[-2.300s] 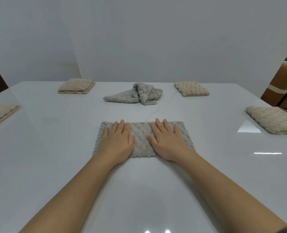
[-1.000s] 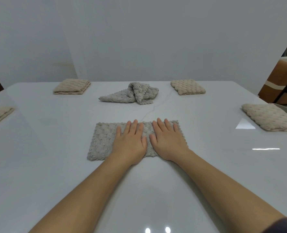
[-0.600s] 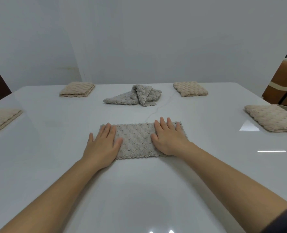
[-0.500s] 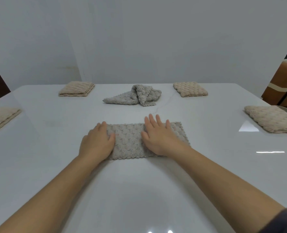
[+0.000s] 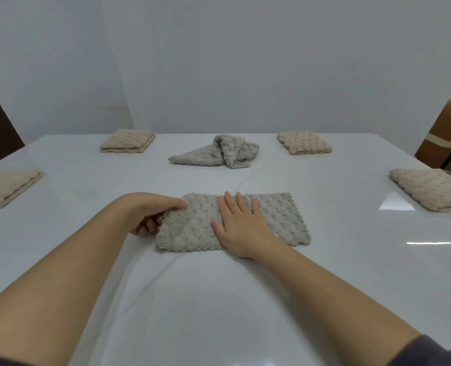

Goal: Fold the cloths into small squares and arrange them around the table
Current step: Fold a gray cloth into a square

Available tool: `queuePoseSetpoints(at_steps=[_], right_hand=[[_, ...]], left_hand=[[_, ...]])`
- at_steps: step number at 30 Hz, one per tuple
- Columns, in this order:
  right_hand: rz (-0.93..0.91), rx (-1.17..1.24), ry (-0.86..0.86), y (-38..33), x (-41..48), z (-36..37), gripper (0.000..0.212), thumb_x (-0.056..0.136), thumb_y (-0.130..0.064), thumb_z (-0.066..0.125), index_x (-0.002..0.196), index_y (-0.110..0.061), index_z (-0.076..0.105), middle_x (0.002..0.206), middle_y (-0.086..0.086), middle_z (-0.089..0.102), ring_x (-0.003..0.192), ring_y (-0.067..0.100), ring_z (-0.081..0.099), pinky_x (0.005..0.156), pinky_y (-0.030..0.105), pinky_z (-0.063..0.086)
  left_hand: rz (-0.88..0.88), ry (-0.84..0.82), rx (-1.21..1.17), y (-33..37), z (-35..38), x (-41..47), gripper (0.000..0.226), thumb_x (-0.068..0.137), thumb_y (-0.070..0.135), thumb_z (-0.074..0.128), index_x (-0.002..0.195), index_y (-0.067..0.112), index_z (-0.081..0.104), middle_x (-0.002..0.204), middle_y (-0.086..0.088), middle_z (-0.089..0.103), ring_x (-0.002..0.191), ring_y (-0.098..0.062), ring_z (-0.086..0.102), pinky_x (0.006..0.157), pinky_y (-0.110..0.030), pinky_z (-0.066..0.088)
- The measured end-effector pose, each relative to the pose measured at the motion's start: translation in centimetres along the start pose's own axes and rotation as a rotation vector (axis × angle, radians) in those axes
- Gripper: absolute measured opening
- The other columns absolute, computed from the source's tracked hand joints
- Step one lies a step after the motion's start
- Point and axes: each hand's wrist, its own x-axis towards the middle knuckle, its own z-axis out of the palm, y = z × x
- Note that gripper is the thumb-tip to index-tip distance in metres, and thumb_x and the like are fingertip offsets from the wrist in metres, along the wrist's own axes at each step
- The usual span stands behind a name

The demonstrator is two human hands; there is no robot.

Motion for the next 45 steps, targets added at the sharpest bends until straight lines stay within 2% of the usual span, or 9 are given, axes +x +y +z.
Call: queuePoseSetpoints(at_steps=[3,5,11,14,19,26,34,40,45], right_hand=[[0.004,-0.007,0.006,0.0,0.0,0.0,0.065,0.103,-0.047,0.014,0.156,-0.015,-0.003,0.164,0.005,-0.008,0.150,0.025,-0.011,0.120,0.052,-0.006],[0.003,-0.009,0.006,-0.2,-0.1,0.1,0.065,0.103,-0.047,0.014,0.156,-0.014,-0.003,0.164,0.005,-0.008,0.150,0.026,-0.011,0.120,0.053,-0.006],[0.012,0.017,0.007,-0.3,-0.2,-0.1,0.065,0.103,-0.048,0.015,0.156,-0.017,-0.003,0.164,0.004,-0.010,0.150,0.025,-0.012,0.120,0.053,-0.006],[0.014,0.043,-0.008,-1.1,0.0,-0.1,0.065,0.103,-0.050,0.014,0.156,-0.018,-0.004,0.164,0.003,-0.011,0.150,0.025,-0.014,0.119,0.053,-0.008],[0.016,0.039,-0.015,-3.4,0.7,0.4,0.066,0.102,-0.050,0.014,0.156,-0.017,-0.004,0.164,0.005,-0.010,0.149,0.027,-0.015,0.118,0.055,-0.009],[-0.001,0.085,-0.034,-4.1,1.1,0.4,0.065,0.103,-0.048,0.016,0.156,-0.016,-0.003,0.164,0.005,-0.009,0.150,0.027,-0.013,0.119,0.054,-0.010],[0.118,1.193,0.205,-2.3,-0.3,-3.5,0.052,0.104,-0.027,0.036,0.153,-0.015,0.027,0.156,0.001,0.034,0.144,0.018,0.029,0.116,0.032,0.023],[0.251,2.160,-0.170,-0.1,-0.5,-5.2,0.065,0.100,-0.055,0.033,0.132,-0.002,0.052,0.133,0.018,0.059,0.115,0.033,0.061,0.089,0.047,0.049],[0.294,2.202,-0.165,3.8,-2.1,-5.6,0.055,0.098,-0.048,0.045,0.114,0.002,0.065,0.113,0.022,0.069,0.097,0.034,0.070,0.089,0.045,0.051]], left_hand=[[0.185,0.028,-0.165,-0.3,0.5,0.3,0.031,0.083,0.037,0.073,0.091,0.009,0.061,0.086,-0.006,0.067,0.079,-0.024,0.066,0.071,-0.033,0.053],[0.320,0.067,-0.367,-0.2,1.1,0.5,0.032,0.085,0.026,0.073,0.109,0.010,0.059,0.106,-0.013,0.068,0.101,-0.030,0.066,0.091,-0.042,0.054],[0.464,0.492,-0.240,-0.9,2.1,2.1,0.030,0.090,0.030,0.063,0.114,0.012,0.060,0.110,-0.007,0.064,0.098,-0.025,0.060,0.083,-0.034,0.049],[0.511,0.604,-0.087,-1.7,2.0,2.2,0.024,0.094,0.030,0.059,0.111,0.013,0.055,0.101,-0.006,0.059,0.080,-0.020,0.053,0.059,-0.028,0.038],[0.513,0.647,-0.060,-3.9,0.6,2.9,0.019,0.093,0.028,0.062,0.099,0.013,0.053,0.076,-0.002,0.055,0.067,-0.016,0.049,0.055,-0.026,0.035],[0.286,0.377,-0.246,-3.8,-1.3,1.8,0.040,0.087,0.048,0.063,0.092,0.009,0.058,0.094,-0.008,0.060,0.086,-0.026,0.055,0.073,-0.032,0.041],[0.368,0.077,-0.529,-0.1,-1.9,-3.0,0.017,0.089,0.026,0.066,0.090,0.009,0.065,0.086,-0.009,0.064,0.076,-0.022,0.061,0.075,-0.034,0.052],[0.541,-0.198,-0.616,4.2,2.7,-6.0,0.026,0.097,0.038,0.050,0.092,0.014,0.059,0.074,-0.003,0.061,0.057,-0.016,0.059,0.059,-0.029,0.054],[0.753,0.236,-0.494,3.9,5.6,-4.6,0.009,0.095,0.015,0.055,0.096,0.012,0.063,0.092,-0.003,0.068,0.076,-0.016,0.063,0.072,-0.029,0.052]])
